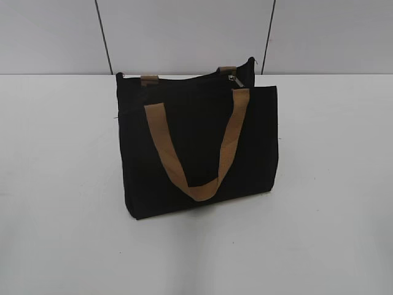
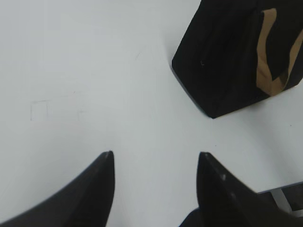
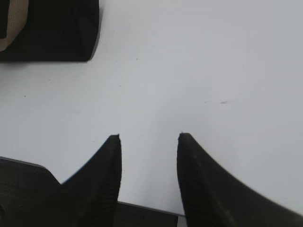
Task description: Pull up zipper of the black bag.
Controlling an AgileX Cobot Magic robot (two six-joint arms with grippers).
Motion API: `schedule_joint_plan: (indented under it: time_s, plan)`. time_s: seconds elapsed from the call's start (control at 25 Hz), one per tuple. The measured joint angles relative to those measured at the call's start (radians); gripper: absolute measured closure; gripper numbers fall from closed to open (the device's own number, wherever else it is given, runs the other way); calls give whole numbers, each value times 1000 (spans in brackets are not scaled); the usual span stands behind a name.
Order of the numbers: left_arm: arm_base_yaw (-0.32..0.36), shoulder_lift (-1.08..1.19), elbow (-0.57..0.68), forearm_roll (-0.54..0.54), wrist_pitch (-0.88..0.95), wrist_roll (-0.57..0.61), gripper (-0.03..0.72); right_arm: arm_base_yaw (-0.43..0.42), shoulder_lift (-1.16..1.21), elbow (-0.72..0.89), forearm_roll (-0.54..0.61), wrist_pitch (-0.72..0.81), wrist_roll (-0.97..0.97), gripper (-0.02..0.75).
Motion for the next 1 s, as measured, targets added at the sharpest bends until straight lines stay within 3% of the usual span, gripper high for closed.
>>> schedule_joint_plan:
  time_s: [0.6,1.0]
  plan:
    - [5,0,0,0,2,1,343,0,-1,0,7,0,1,429]
    - [180,0,0,0,2,1,372,-36,-1,0,8,0,1,429]
